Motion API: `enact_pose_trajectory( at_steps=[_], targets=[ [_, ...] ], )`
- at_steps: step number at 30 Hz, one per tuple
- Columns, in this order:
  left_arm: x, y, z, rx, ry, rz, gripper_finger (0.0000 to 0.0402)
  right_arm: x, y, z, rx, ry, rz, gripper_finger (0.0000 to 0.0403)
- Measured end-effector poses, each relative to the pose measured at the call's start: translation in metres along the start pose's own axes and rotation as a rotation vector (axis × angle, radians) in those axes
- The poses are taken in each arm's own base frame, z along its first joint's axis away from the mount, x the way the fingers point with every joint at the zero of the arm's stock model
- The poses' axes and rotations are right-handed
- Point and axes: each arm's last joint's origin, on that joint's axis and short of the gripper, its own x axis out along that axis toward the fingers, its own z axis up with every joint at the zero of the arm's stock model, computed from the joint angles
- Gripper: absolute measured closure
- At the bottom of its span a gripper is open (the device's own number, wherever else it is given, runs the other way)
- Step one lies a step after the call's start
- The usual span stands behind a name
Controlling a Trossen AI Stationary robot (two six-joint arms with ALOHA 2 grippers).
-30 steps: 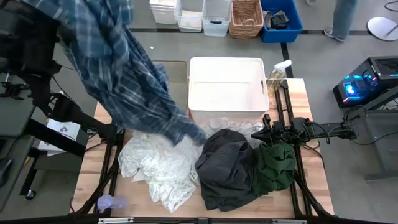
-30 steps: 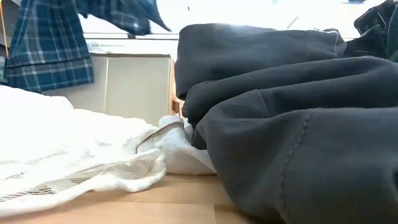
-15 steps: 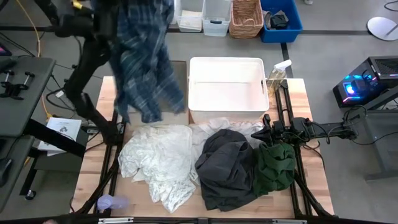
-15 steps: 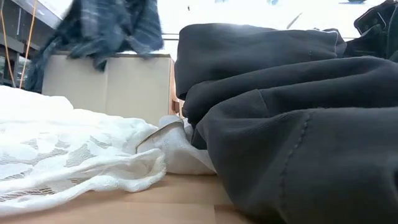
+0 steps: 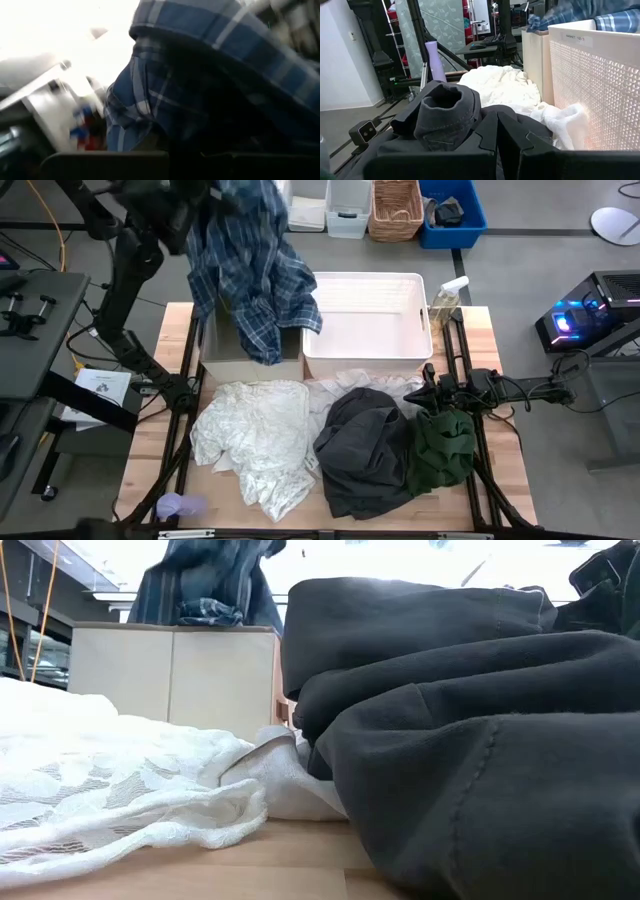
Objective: Sort clothes
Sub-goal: Put the blue polo shirt on the laundry organizer
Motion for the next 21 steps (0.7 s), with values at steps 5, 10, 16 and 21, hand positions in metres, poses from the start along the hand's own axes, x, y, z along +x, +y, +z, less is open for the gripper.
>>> enact_pose_trajectory(
  at_steps=[5, 10, 16, 21],
  targets=[
    [-0.020, -0.020, -0.042, 0.020, 0.361, -0.250, 0.0401, 0.000, 0.000, 0.000, 0.000, 0.000, 0.000, 0.0402],
    [-0.046, -0.042, -0.071, -0.024, 0.659, -0.523, 0.0401, 0.000, 0.000, 0.000, 0.000, 0.000, 0.000, 0.0402],
    [-0.057, -0.105, -0.096, 0.009, 0.839, -0.778, 0.0401, 0.000, 0.000, 0.000, 0.000, 0.000, 0.000, 0.0402],
    [-0.068, -0.162, -0.139, 0.169, 1.017, -0.832, 0.0401, 0.000, 0.000, 0.000, 0.000, 0.000, 0.000, 0.0402]
  ],
)
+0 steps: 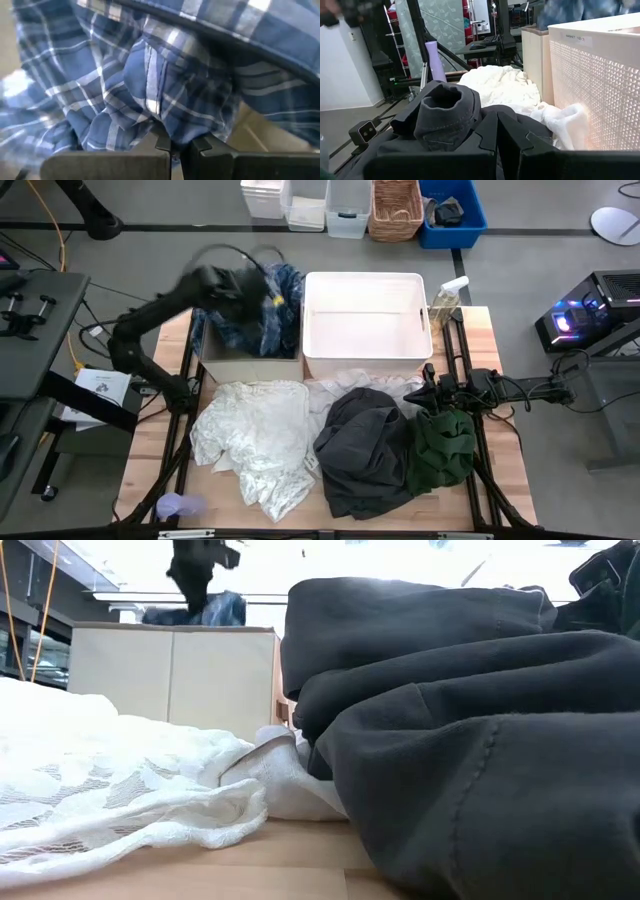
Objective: Sort clothes
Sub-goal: Put the blue polo shirt on the laundry organizer
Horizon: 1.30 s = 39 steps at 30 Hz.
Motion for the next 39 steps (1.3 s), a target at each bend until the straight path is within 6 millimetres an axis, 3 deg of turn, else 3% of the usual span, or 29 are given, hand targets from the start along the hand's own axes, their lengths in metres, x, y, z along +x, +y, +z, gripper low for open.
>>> enact_pose_trajectory(
  at_steps=[6, 9, 14, 19, 24, 29, 31, 34, 39],
  targets=[
    [0.068, -0.027, -0.010, 0.006, 0.112, -0.077, 0.0399, 0.000, 0.000, 0.000, 0.000, 0.000, 0.000, 0.0402],
    [0.084, -0.034, -0.015, 0.009, 0.137, -0.120, 0.0381, 0.000, 0.000, 0.000, 0.000, 0.000, 0.000, 0.0402],
    [0.080, -0.034, -0.012, 0.001, 0.113, -0.151, 0.0324, 0.000, 0.000, 0.000, 0.000, 0.000, 0.000, 0.0402],
    [0.056, -0.026, 0.001, 0.053, 0.011, -0.162, 0.0257, 0.000, 0.000, 0.000, 0.000, 0.000, 0.000, 0.0402],
    [0.019, -0.008, 0.017, 0.036, -0.140, -0.210, 0.0193, 0.000, 0.000, 0.000, 0.000, 0.000, 0.000, 0.0402],
    [-0.003, 0.030, 0.038, -0.027, -0.339, -0.134, 0.0153, 0.000, 0.000, 0.000, 0.000, 0.000, 0.000, 0.0402],
    [0.006, 0.049, 0.053, -0.068, -0.383, -0.149, 0.0148, 0.000, 0.000, 0.000, 0.000, 0.000, 0.000, 0.0402],
    [0.034, 0.070, 0.075, -0.127, -0.355, -0.240, 0.0147, 0.000, 0.000, 0.000, 0.000, 0.000, 0.000, 0.0402],
    [0.076, 0.093, 0.108, -0.194, -0.318, -0.301, 0.0147, 0.000, 0.000, 0.000, 0.000, 0.000, 0.000, 0.0402]
  ],
)
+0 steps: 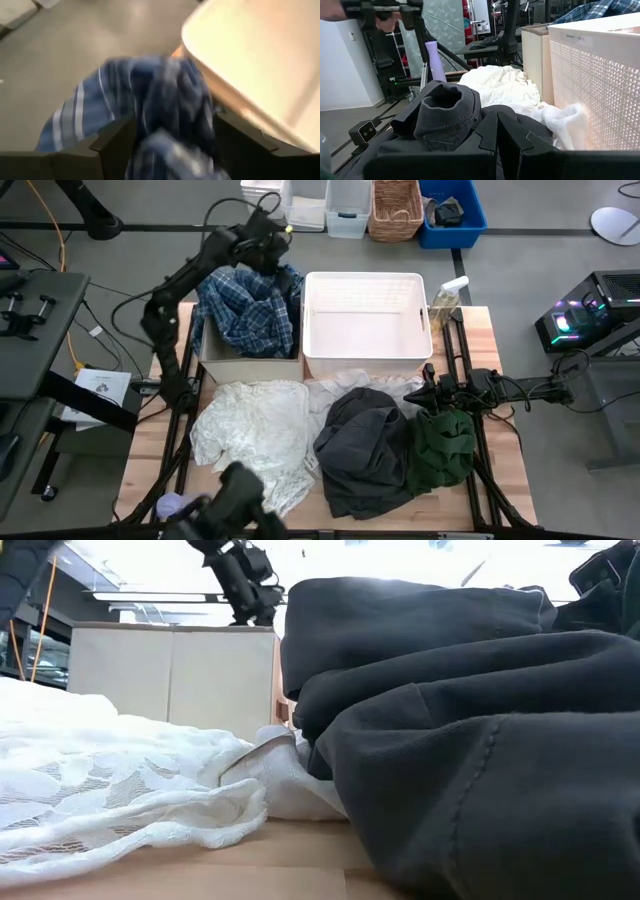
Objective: Sort clothes
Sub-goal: Put the blue polo shirt on the laundry organizer
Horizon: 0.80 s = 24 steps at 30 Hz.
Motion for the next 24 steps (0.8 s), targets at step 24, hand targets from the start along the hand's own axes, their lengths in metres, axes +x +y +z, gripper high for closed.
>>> enact_pose_trajectory(
  at_steps=[24],
  targets=[
    [0.061, 0.025, 0.020, -0.158, 0.066, 0.046, 0.0152, 0.000, 0.000, 0.000, 0.000, 0.000, 0.000, 0.0402]
  ],
)
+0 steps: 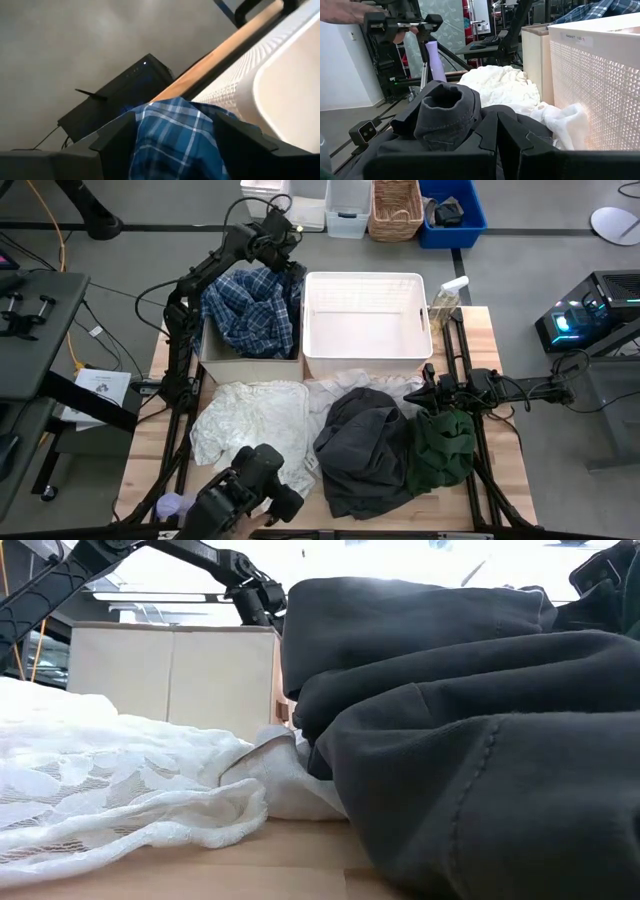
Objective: Sort clothes
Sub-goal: Put the blue polo shirt on the laundry organizer
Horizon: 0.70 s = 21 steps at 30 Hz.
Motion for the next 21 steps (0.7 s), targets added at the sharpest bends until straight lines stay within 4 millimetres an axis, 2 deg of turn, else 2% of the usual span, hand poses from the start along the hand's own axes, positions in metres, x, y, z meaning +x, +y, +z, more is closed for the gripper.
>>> enact_pose_trajectory(
  at_steps=[2, 4, 7, 8, 11, 14, 18, 21],
  targets=[
    [-0.001, -0.001, -0.001, 0.019, 0.005, 0.000, 0.0172, 0.000, 0.000, 0.000, 0.000, 0.000, 0.000, 0.0402],
    [-0.001, -0.001, -0.002, 0.022, 0.023, 0.005, 0.0218, 0.000, 0.000, 0.000, 0.000, 0.000, 0.000, 0.0402],
    [-0.001, -0.001, -0.006, 0.036, 0.064, 0.005, 0.0340, 0.000, 0.000, 0.000, 0.000, 0.000, 0.000, 0.0402],
    [-0.001, -0.002, -0.007, 0.044, 0.074, 0.001, 0.0369, 0.000, 0.000, 0.000, 0.000, 0.000, 0.000, 0.0402],
    [-0.009, -0.005, -0.009, 0.056, 0.075, 0.013, 0.0393, 0.000, 0.000, 0.000, 0.000, 0.000, 0.000, 0.0402],
    [-0.038, -0.010, -0.008, 0.092, 0.000, 0.056, 0.0399, 0.000, 0.000, 0.000, 0.000, 0.000, 0.000, 0.0402],
    [-0.100, -0.025, -0.012, 0.141, -0.160, 0.090, 0.0400, 0.000, 0.000, 0.000, 0.000, 0.000, 0.000, 0.0402],
    [-0.147, -0.047, -0.029, 0.190, -0.234, 0.058, 0.0401, 0.000, 0.000, 0.000, 0.000, 0.000, 0.000, 0.0402]
  ],
)
